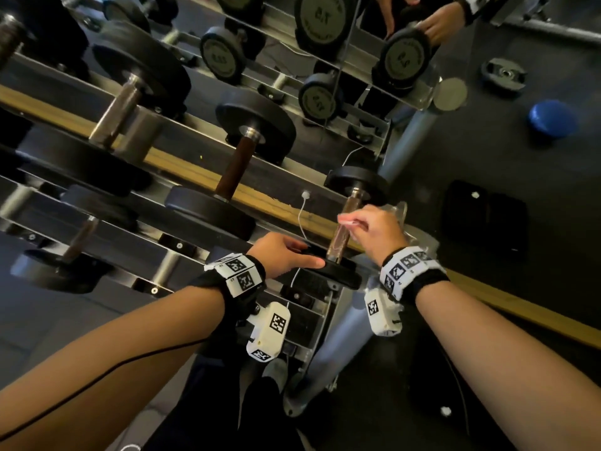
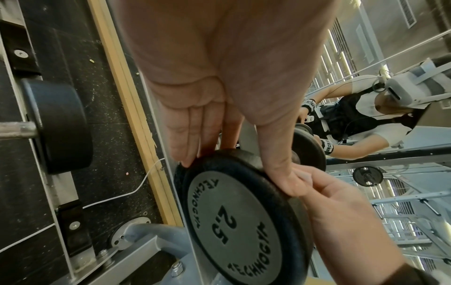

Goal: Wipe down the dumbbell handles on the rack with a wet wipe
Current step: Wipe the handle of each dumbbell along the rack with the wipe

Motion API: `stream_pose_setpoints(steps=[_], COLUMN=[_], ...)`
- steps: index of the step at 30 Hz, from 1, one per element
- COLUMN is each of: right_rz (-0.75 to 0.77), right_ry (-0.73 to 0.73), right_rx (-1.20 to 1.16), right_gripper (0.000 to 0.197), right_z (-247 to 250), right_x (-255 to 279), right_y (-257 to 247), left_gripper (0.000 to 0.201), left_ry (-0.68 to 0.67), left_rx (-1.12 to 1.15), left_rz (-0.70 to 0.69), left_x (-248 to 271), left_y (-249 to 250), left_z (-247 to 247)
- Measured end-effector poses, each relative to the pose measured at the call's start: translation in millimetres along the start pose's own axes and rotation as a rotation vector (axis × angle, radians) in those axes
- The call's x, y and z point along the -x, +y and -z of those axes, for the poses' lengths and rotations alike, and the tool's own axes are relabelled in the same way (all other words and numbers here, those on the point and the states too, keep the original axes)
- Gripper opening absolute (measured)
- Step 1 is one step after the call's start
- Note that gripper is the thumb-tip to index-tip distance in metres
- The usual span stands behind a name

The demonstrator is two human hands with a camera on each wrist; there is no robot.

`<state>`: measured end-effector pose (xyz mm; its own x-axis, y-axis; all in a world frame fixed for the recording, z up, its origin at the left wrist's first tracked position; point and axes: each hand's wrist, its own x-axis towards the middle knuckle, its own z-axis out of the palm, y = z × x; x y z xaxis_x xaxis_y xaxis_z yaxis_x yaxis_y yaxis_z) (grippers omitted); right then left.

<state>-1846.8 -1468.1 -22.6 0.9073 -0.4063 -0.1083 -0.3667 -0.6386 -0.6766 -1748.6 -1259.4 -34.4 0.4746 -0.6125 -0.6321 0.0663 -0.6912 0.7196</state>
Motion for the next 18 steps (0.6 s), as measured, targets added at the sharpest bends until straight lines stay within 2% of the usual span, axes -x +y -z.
stream_pose_setpoints(steps=[2, 5, 6, 7, 9, 11, 12, 14, 16, 18], right_rz=[0.039, -0.018, -0.038, -0.061, -0.089, 0.000, 0.041, 0.028, -0.076, -0.063], right_ry=[-0.123, -0.381, -0.407, -0.368, -0.127, 0.118, 0.160, 0.101, 0.022, -0.046], right_rx=[0.012, -0.013, -0.048, -0.103, -0.183, -0.067, 0.011, 0.064, -0.064, -0.133], right_gripper=[0.020, 0.015, 0.013, 0.012, 0.014, 0.017, 0.018, 0.016, 0.014, 0.014], right_z=[-2, 6, 10, 15, 24, 31, 30, 23, 10, -4], right_x=[13, 23, 22, 18, 5, -9, -15, -18, -7, 12], right_y=[-3, -8, -9, -9, -7, -3, -1, 2, 3, 2], left_gripper=[0.065, 0.065, 0.064, 0.064, 0.067, 0.070, 0.070, 0.066, 0.065, 0.066], left_ry=[-0.015, -0.017, -0.015, -0.017, -0.028, -0.034, -0.037, -0.045, -0.049, -0.038], left_rx=[-0.014, -0.016, -0.018, -0.018, -0.022, -0.033, -0.032, -0.012, 0.008, 0.014], left_rz=[0.012, 0.032, 0.035, 0.036, 0.041, 0.048, 0.052, 0.058, 0.056, 0.048], left_x=[-2, -4, -4, -5, -6, -6, -7, -7, -8, -8], left_y=[1, -1, -1, -1, -2, -2, -1, -1, -2, -4], left_z=[1, 1, 1, 1, 3, 4, 5, 5, 5, 4])
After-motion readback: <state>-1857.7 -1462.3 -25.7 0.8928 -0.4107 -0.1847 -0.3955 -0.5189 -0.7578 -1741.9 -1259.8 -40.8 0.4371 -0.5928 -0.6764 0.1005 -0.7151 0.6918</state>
